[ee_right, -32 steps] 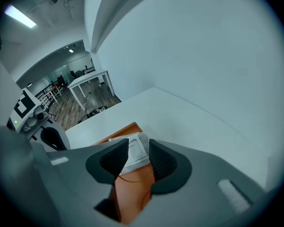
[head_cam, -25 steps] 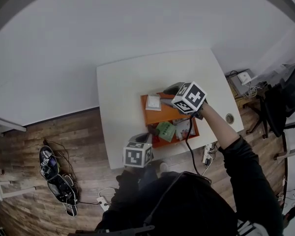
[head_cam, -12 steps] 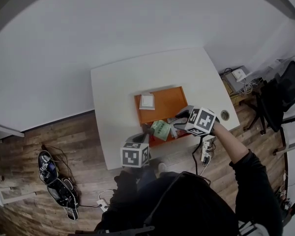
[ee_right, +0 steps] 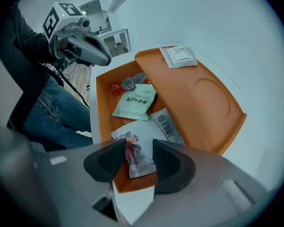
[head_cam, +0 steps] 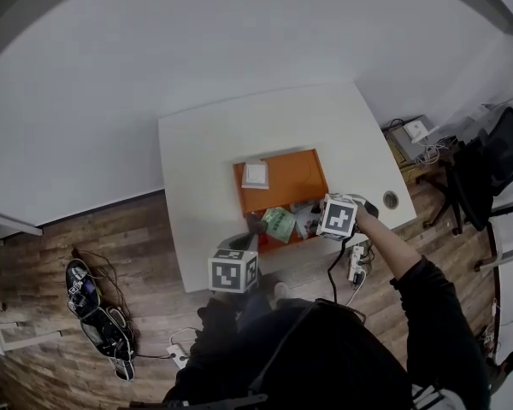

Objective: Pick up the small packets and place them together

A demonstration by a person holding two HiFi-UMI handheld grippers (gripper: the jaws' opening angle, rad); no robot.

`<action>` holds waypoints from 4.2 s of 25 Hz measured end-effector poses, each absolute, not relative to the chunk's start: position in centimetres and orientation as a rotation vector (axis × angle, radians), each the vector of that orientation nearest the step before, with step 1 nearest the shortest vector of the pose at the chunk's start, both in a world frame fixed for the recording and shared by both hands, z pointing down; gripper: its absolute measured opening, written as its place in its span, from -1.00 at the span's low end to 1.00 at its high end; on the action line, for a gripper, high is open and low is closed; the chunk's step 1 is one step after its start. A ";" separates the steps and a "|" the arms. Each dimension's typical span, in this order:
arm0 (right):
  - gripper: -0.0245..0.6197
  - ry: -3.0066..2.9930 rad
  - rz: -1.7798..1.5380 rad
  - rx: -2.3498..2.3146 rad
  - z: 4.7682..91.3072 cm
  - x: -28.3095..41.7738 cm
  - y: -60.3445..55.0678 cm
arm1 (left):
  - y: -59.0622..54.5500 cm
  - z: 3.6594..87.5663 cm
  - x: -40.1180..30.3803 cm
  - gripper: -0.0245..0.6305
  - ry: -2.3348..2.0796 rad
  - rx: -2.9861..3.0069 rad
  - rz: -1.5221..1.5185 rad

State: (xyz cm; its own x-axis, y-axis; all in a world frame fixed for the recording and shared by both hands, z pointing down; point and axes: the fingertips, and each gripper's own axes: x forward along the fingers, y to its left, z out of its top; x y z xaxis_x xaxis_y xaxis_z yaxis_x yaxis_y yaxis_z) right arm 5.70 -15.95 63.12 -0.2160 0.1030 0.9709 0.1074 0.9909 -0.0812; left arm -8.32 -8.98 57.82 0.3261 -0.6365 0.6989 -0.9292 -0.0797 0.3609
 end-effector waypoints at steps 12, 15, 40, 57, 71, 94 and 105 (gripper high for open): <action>-0.46 -1.651 -0.107 -0.146 65.1 6.2 -15.8 | -8.9 58.0 -8.5 -0.93 -1.402 1.792 0.468; -0.51 -1.614 -0.123 -0.153 65.2 6.2 -15.7 | -9.0 58.0 -8.5 -0.93 -1.401 1.792 0.465; -0.85 -1.889 -0.138 -0.049 54.6 3.5 -19.0 | -9.2 57.9 -7.9 -0.93 -1.387 1.810 0.474; -0.84 -1.900 -0.202 0.027 55.8 -5.3 -26.6 | -9.5 57.5 -8.4 -0.93 -1.378 1.825 0.491; -0.80 -1.860 -0.219 0.014 57.5 -6.2 -26.7 | -9.5 57.7 -9.0 -0.93 -1.381 1.818 0.490; -0.62 -2.012 -0.226 -0.044 52.9 -3.0 -21.5 | -9.4 57.8 -8.7 -0.93 -1.375 1.814 0.467; -0.56 -1.938 -0.121 -0.159 58.5 1.0 -14.6 | -8.7 57.7 -8.2 -0.93 -1.386 1.807 0.467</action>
